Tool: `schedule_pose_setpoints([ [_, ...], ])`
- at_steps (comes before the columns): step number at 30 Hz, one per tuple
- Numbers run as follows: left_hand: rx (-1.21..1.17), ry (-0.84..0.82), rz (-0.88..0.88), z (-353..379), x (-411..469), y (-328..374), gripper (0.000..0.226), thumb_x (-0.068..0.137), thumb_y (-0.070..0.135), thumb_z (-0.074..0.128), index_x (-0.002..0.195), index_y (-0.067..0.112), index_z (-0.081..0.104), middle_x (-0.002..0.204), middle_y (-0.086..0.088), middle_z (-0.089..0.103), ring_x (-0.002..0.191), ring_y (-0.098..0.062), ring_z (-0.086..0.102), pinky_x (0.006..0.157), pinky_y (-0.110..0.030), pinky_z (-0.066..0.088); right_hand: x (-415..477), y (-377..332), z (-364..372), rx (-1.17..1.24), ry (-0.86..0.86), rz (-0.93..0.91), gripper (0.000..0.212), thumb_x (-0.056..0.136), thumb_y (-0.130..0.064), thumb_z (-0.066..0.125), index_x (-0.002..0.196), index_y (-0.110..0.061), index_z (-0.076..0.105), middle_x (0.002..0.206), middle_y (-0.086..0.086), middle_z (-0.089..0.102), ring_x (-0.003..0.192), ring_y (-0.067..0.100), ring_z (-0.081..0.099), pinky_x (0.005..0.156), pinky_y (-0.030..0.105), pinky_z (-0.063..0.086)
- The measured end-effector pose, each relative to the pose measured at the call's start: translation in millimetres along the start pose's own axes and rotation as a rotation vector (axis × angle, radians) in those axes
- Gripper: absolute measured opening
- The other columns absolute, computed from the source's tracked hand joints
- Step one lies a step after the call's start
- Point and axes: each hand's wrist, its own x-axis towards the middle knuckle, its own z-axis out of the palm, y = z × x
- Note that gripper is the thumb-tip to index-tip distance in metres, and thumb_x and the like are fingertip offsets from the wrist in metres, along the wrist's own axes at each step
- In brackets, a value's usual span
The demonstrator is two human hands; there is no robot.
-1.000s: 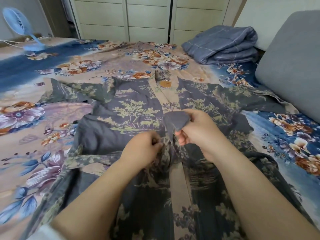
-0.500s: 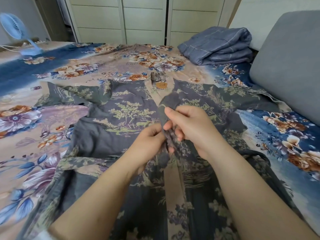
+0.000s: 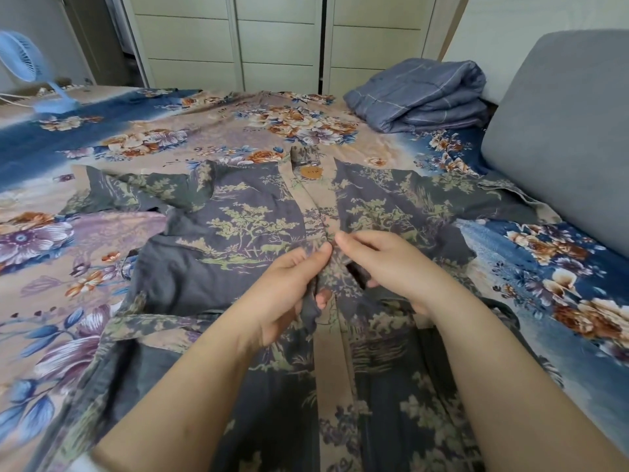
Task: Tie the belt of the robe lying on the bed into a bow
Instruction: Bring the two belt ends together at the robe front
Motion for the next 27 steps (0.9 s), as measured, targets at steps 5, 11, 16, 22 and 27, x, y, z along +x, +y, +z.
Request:
schedule_pose_setpoints([
  [5, 0.173, 0.085, -0.016, -3, 2, 1, 0.04, 0.092, 0.046, 0.046, 0.088, 0.009, 0.06, 0.052, -0.009, 0.053, 0.044, -0.022, 0.041, 0.045, -0.027, 0.035, -4, 8, -8, -0.117, 0.191, -0.104, 0.024, 0.085, -0.04, 0.064, 0.08, -0.017, 0.068, 0.075, 0.0, 0.066, 0.072, 0.011, 0.059, 0.066, 0.03, 0.044],
  [11, 0.486, 0.165, 0.005, -8, 4, -6, 0.048, 0.094, 0.045, 0.041, 0.086, -0.001, 0.051, 0.051, -0.014, 0.053, 0.039, -0.014, 0.049, 0.063, -0.031, 0.04, -5, 8, -22, 0.189, 0.634, -0.192, 0.028, 0.086, -0.038, 0.062, 0.083, -0.01, 0.065, 0.075, 0.011, 0.061, 0.071, 0.018, 0.056, 0.075, 0.048, 0.051],
  [16, 0.51, 0.221, -0.059, -13, 7, -9, 0.032, 0.097, 0.038, 0.039, 0.085, 0.008, 0.046, 0.051, 0.0, 0.061, 0.036, -0.014, 0.046, 0.046, -0.021, 0.04, -17, -3, -24, 0.499, 0.623, -0.321, 0.024, 0.088, -0.031, 0.063, 0.072, -0.013, 0.062, 0.061, -0.003, 0.048, 0.062, 0.012, 0.05, 0.067, 0.037, 0.049],
  [22, -0.032, 0.24, -0.103, -18, 9, 1, 0.03, 0.096, 0.033, 0.045, 0.095, 0.006, 0.058, 0.066, -0.009, 0.068, 0.05, -0.018, 0.053, 0.044, -0.022, 0.048, -31, -6, -4, 0.04, -0.095, -0.399, 0.021, 0.081, -0.035, 0.061, 0.076, -0.016, 0.069, 0.076, 0.014, 0.064, 0.068, 0.027, 0.058, 0.071, 0.043, 0.05],
  [27, -0.151, 0.194, -0.086, -26, 7, 9, 0.03, 0.094, 0.034, 0.046, 0.095, 0.021, 0.072, 0.068, -0.003, 0.061, 0.056, -0.015, 0.05, 0.055, -0.027, 0.047, -29, 8, 24, -0.343, -0.354, -0.255, 0.019, 0.085, -0.029, 0.062, 0.074, -0.013, 0.063, 0.068, -0.005, 0.056, 0.063, 0.003, 0.05, 0.066, 0.026, 0.044],
])
